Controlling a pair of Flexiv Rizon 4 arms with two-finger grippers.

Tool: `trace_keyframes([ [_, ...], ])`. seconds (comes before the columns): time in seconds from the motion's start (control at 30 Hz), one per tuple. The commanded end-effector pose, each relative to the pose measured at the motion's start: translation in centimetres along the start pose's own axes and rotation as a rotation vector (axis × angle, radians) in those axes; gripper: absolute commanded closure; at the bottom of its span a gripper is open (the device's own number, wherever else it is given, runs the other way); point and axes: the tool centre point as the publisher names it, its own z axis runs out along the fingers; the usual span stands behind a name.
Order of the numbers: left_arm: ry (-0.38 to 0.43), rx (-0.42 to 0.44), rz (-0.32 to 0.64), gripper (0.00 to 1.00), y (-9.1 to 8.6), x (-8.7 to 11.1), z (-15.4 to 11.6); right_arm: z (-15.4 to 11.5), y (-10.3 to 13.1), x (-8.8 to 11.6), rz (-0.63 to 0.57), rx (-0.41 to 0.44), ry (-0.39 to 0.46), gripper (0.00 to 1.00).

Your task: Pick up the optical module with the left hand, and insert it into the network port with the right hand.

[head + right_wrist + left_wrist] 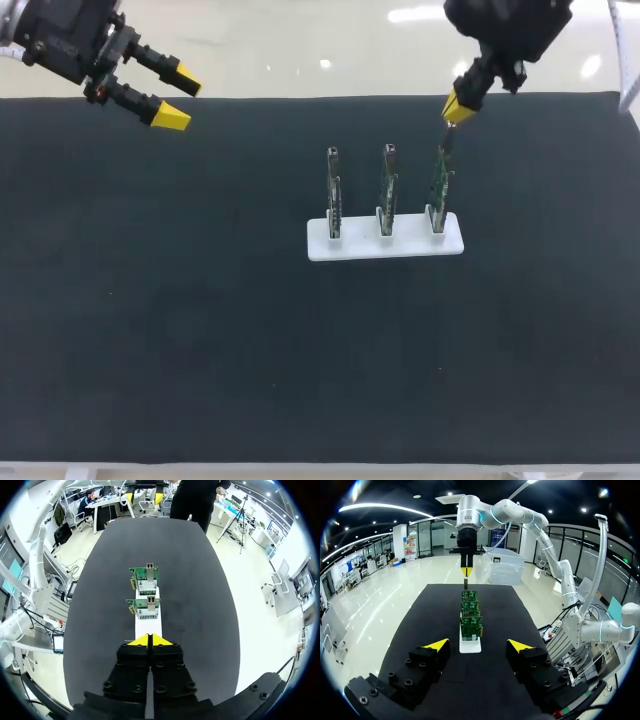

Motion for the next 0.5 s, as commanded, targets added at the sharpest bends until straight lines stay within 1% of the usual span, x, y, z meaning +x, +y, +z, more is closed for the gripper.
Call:
trace_keyframes([
  [0.03,0.004,0.001,-0.001,0.0,0.1,-0.1,0.0,0.5,0.2,0.3,-0.001,0.006,-0.009,1.0],
  [0.5,0.004,0.001,-0.001,0.0,0.1,-0.1,0.0,2.2,-0.3,0.9,-0.016,0.001,-0.047,1.0],
])
